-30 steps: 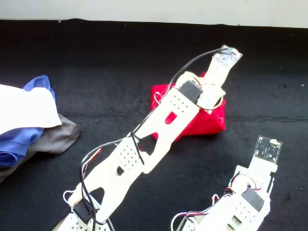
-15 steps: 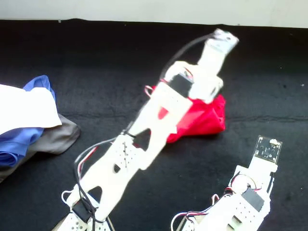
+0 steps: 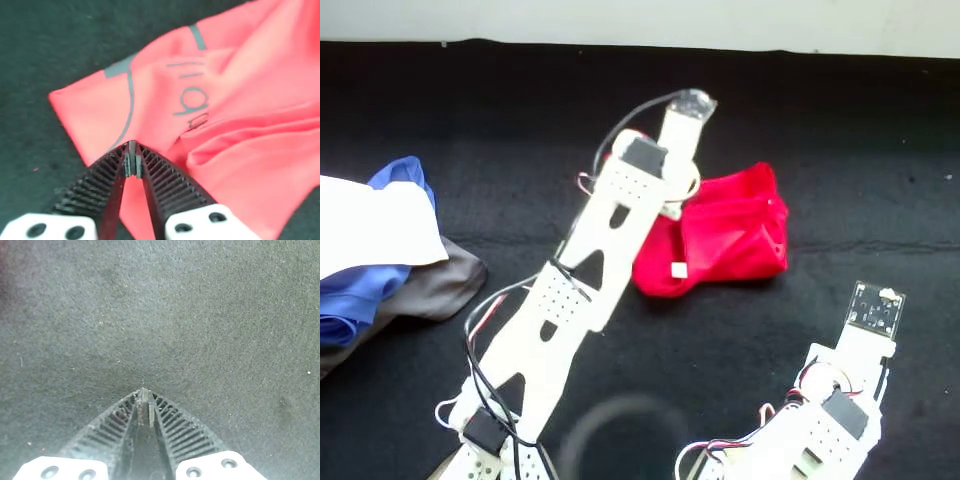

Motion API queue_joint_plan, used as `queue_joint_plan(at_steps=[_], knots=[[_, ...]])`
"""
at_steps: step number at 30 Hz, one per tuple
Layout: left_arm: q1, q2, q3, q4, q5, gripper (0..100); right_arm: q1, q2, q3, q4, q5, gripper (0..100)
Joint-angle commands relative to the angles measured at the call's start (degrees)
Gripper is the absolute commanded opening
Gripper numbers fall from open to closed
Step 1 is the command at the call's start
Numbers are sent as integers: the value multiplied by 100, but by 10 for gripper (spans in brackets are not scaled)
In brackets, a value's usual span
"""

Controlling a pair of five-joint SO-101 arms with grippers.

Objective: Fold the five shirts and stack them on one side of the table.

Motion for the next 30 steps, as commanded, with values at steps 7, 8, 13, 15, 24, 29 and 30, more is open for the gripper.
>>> queue_joint_plan(at_steps=[7, 8, 13, 15, 24, 29, 30], knots=[[1288, -136, -505, 211, -9, 9, -57, -92, 426, 31, 26, 5], [1376, -207, -497, 220, -9, 9, -57, -92, 426, 31, 26, 5], [1745, -637, -505, 475, -9, 9, -57, -92, 426, 31, 26, 5], [1842, -901, -497, 589, -9, 9, -57, -92, 426, 31, 26, 5], [1587, -1956, -497, 615, -26, 9, -57, -92, 426, 31, 26, 5], [954, -1323, -488, 624, -26, 9, -57, -92, 426, 31, 26, 5], [857, -1121, -488, 624, -26, 9, -57, -92, 426, 31, 26, 5]])
